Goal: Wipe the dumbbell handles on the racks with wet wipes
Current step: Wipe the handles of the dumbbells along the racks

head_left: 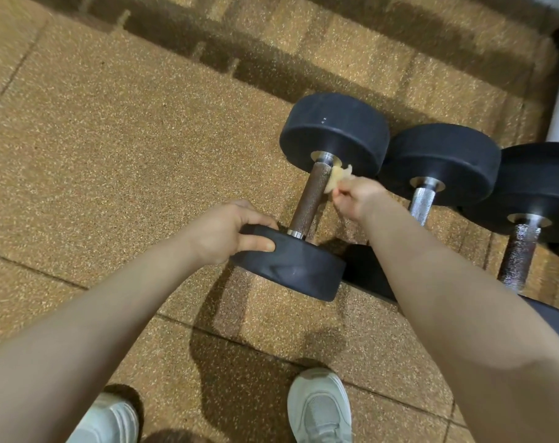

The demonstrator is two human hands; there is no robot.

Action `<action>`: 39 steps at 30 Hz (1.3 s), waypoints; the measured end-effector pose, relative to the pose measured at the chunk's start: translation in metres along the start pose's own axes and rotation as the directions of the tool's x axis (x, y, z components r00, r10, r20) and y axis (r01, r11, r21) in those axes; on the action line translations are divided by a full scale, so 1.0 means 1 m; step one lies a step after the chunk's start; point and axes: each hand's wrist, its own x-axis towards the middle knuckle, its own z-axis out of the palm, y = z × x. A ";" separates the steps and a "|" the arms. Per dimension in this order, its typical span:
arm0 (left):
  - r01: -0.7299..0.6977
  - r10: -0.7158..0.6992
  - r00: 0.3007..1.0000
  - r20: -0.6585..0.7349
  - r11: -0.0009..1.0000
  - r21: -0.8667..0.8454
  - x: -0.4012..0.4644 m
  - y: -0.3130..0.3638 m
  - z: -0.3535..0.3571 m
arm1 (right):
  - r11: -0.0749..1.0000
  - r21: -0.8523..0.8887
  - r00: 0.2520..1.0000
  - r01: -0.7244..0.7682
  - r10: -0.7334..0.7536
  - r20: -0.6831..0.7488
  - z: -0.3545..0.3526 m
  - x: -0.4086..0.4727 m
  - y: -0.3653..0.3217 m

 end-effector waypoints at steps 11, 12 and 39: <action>-0.009 0.009 1.000 -0.020 1.000 0.002 -0.003 0.002 0.001 | 0.420 -0.898 0.984 0.129 0.058 0.168 -0.015 -0.034 0.047; -0.011 0.011 1.000 -0.022 1.000 0.012 -0.003 0.002 0.001 | 0.474 -0.869 0.988 0.143 -0.015 0.154 -0.013 -0.033 0.042; -0.019 0.019 0.999 -0.038 1.000 -0.010 -0.007 0.004 0.003 | 0.273 -0.686 0.647 0.674 -0.666 0.371 -0.010 -0.018 0.045</action>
